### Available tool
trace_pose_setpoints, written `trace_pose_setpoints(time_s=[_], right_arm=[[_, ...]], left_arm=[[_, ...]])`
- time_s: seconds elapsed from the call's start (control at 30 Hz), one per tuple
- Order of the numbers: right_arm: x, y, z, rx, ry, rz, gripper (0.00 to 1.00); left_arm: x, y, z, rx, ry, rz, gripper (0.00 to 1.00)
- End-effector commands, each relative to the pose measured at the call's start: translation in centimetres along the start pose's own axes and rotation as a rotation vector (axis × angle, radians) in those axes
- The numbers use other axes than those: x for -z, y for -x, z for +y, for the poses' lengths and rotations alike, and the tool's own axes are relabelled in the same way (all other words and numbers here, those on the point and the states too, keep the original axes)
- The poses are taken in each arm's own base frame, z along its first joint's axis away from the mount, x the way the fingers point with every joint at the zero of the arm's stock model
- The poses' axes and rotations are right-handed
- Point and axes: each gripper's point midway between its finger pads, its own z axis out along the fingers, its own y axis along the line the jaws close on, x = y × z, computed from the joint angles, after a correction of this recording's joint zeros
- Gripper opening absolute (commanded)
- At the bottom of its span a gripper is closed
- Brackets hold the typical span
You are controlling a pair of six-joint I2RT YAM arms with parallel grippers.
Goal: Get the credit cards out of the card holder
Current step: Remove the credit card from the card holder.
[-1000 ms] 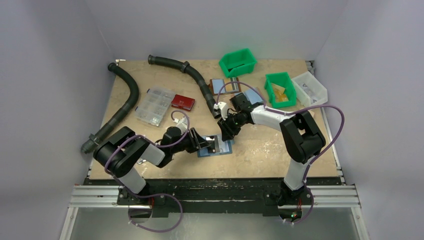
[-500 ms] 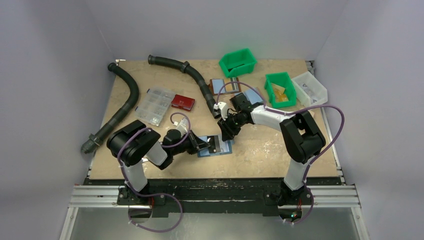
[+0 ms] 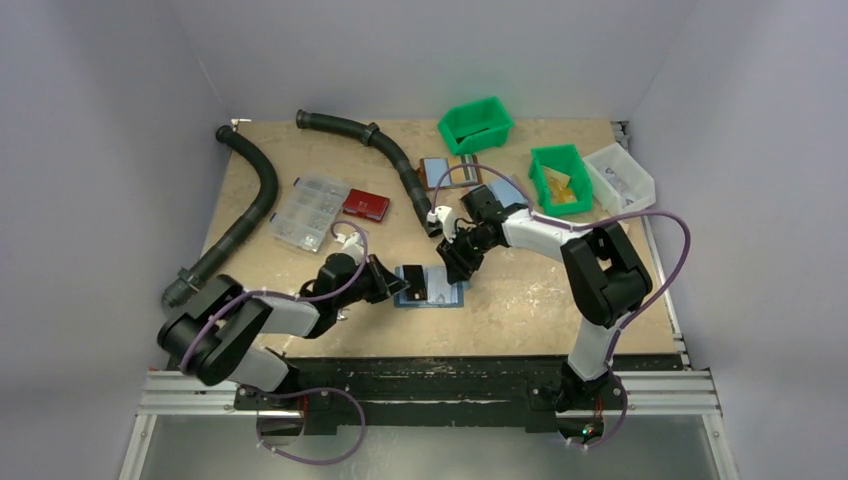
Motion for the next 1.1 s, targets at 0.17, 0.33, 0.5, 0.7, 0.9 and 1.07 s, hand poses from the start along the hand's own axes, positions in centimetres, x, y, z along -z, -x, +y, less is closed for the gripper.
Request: trace_pose_setpoints(time_s=[0.17,0.33,0.5,0.7,0.9,1.07], right_arm=[[4.0,1.8,2.2,0.196,0.059,-0.056,0.48],[5.7,2.4,4.1,0.277,0.132,-0.103,0.51],[7.2,2.7,5.2,0.322,0.184,-0.140,0.54],[9.0,3.2,6.3,0.354,0.240,-0.205,0.61],[9.5,3.5,7.3,0.359,0.294,-0.243,0.67],[9.4,3.5,7.7,0.347,0.324,-0.256,0.70]], left_arm=[[2.7,1.8,1.7,-0.208,0.164,-0.038,0.00],[3.8,3.0,-0.6,-0.256,0.091,-0.089,0.00],[5.0,3.4,-4.2,-0.297,-0.085,-0.138,0.00],[6.0,3.1,-6.8,-0.338,-0.238,-0.162,0.00],[6.1,2.1,-8.4,-0.344,-0.343,-0.139,0.00],[5.5,0.8,-9.6,-0.391,-0.385,-0.106,0.00]])
